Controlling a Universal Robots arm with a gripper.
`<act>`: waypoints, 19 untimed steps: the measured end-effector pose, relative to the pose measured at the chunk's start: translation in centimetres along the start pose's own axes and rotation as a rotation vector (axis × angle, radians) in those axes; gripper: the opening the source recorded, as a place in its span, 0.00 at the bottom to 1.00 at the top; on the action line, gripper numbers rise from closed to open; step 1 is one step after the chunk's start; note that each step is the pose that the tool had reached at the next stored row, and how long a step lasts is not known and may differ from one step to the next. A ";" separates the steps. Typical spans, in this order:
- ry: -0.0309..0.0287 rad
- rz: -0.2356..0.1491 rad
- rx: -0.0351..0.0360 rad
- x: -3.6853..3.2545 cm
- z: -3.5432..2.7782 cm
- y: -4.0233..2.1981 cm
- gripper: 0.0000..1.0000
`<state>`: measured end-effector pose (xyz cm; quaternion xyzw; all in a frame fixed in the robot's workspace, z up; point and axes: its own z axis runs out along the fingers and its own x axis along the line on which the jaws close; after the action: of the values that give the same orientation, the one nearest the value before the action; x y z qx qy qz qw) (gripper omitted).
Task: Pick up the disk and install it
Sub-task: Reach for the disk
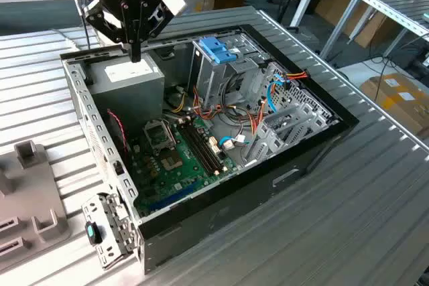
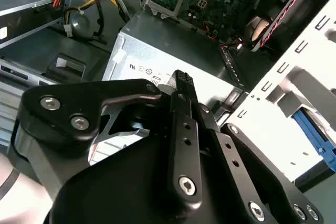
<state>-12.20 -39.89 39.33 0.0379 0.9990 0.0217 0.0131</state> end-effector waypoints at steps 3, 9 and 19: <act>0.0000 0.000 0.0000 0.00 0.00 0.00 0.11; 0.0000 0.000 0.0000 0.01 0.00 0.00 0.11; 0.0000 0.000 0.0001 0.68 -0.02 -0.05 0.11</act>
<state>-12.88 -39.90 39.33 0.0378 0.9990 0.0217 0.0131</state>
